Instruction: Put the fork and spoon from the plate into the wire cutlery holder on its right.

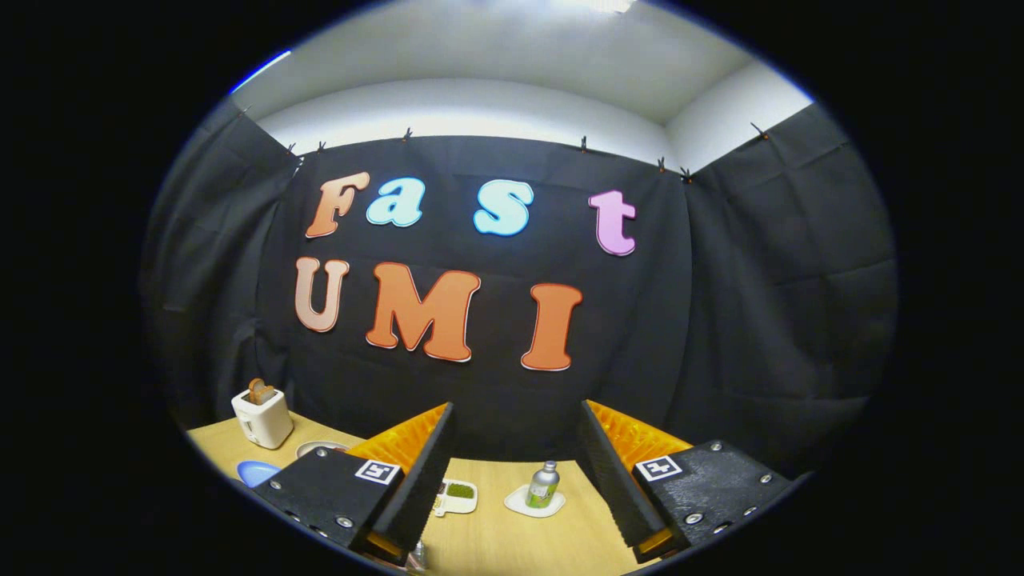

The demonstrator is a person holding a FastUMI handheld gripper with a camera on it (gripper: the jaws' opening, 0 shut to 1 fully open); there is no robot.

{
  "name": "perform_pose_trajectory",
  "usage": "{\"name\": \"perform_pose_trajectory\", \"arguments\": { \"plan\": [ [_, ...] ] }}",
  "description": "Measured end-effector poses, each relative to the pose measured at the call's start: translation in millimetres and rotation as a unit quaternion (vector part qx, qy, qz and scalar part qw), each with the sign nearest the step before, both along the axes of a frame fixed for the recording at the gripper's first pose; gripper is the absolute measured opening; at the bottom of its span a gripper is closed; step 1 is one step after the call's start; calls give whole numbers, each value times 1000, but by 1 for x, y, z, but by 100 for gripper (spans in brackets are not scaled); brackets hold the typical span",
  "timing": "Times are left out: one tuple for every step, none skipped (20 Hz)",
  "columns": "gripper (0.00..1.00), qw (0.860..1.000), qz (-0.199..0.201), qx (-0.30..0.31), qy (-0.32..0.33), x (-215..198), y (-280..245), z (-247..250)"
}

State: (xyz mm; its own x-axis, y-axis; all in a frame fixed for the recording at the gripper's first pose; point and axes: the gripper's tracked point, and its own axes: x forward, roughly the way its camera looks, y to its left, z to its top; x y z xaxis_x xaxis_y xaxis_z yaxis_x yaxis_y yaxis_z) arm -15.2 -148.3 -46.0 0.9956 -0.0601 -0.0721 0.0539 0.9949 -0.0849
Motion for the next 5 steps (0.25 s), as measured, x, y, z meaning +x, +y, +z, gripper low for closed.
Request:
{"name": "perform_pose_trajectory", "arguments": {
  "plan": [
    [91,1000,4,-3,-6,-1,2,1],
    [92,1000,5,-8,-5,-3,2,1],
    [92,1000,4,-12,-4,-4,0,-1],
    [93,1000,3,-14,-4,-4,-2,-3],
    [93,1000,2,-13,-5,-4,-5,-2]
  ]
}}
